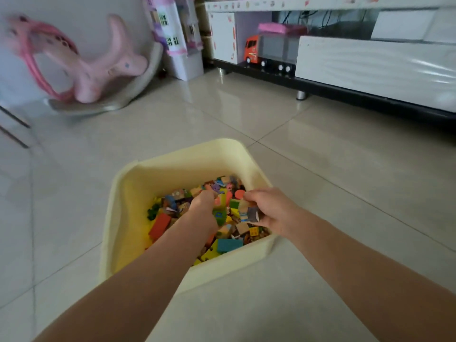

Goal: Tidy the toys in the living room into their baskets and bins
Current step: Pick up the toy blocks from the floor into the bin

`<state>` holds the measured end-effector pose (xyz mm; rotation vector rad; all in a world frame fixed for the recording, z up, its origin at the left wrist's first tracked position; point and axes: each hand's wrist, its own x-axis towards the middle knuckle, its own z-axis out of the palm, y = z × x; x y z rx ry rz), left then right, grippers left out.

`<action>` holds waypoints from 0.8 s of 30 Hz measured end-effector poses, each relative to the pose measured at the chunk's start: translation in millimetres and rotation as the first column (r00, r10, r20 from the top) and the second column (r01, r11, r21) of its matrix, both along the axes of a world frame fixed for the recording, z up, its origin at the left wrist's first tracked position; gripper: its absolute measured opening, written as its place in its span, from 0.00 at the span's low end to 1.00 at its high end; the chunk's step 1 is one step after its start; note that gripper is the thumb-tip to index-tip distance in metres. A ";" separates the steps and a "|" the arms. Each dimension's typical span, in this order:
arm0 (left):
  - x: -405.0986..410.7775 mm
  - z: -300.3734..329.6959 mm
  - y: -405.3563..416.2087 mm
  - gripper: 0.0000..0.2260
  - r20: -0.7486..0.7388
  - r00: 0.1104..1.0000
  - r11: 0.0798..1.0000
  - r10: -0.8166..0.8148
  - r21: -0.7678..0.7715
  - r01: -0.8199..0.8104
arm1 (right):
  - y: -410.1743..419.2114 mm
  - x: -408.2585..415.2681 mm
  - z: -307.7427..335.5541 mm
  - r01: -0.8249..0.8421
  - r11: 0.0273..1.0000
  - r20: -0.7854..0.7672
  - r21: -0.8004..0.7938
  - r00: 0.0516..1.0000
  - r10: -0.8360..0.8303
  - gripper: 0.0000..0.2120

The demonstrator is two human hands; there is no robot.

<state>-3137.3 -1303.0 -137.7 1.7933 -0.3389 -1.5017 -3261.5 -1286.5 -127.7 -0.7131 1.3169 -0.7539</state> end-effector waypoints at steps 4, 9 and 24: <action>-1.3 -0.1 -1.3 0.14 0.102 0.993 0.998 -0.063 0.005 0.063 | 0.3 -8.6 -0.7 0.018 1.000 -0.038 0.021 0.999 -0.017 0.04; -33.9 10.1 -0.7 0.06 0.193 0.972 0.955 -0.137 -0.233 0.181 | 11.1 -36.7 15.4 -0.047 0.997 -0.146 -0.058 0.989 0.038 0.11; -315.9 19.1 100.5 0.08 0.507 0.228 0.074 -0.831 -0.306 0.949 | 255.8 -390.7 -15.3 0.318 0.947 -0.702 0.049 0.685 -0.194 0.05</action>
